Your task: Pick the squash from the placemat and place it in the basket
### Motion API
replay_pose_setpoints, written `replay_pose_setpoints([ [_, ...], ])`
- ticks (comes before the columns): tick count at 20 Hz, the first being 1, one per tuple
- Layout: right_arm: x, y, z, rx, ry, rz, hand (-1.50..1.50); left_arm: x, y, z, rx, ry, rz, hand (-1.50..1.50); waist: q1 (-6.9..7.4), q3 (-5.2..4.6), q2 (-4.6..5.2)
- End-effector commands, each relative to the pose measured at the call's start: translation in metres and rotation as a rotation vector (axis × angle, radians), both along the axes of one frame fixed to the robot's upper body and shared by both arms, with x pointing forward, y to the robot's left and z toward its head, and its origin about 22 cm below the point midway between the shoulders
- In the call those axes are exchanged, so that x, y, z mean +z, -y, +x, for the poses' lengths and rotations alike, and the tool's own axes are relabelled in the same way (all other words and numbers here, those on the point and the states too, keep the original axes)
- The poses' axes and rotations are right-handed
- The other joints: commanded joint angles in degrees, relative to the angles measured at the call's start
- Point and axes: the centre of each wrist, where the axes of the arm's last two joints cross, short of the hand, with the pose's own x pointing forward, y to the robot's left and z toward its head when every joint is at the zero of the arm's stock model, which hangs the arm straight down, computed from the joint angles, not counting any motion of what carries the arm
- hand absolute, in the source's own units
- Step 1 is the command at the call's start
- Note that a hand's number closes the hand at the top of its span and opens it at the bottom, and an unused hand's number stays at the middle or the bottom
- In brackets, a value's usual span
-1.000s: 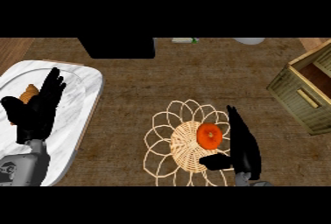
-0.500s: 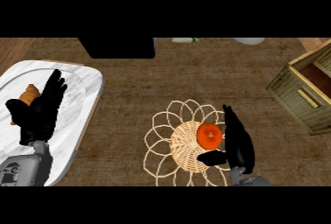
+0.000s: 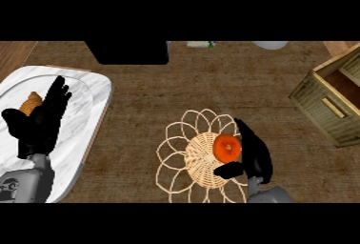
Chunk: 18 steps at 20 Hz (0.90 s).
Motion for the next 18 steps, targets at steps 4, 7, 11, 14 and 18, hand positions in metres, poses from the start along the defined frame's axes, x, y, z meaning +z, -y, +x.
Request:
replay_pose_setpoints([
  [4, -0.015, -0.017, -0.003, 0.162, -0.076, -0.072, 1.50, 0.013, -0.003, 0.004, 0.007, 0.005, 0.002, 0.00, 0.29, 0.30, 0.35],
  [7, -0.034, -0.016, -0.003, 0.127, -0.045, 0.047, 1.50, -0.006, 0.004, 0.005, -0.007, 0.009, -0.003, 0.00, 0.44, 0.33, 0.53],
  [11, -0.019, -0.020, -0.012, 0.152, -0.047, 0.017, 1.50, -0.001, 0.003, 0.000, 0.012, -0.002, -0.002, 0.00, 0.11, 0.29, 0.35],
  [14, -0.015, -0.022, 0.041, 0.032, -0.039, 0.014, 1.50, 0.005, 0.002, 0.005, -0.011, 0.019, -0.003, 0.00, 1.23, 0.34, 0.67],
  [18, 0.005, -0.031, 0.091, -0.090, -0.023, 0.004, 1.50, 0.020, 0.008, 0.016, -0.035, 0.021, -0.004, 0.00, 2.74, 0.40, 1.11],
])
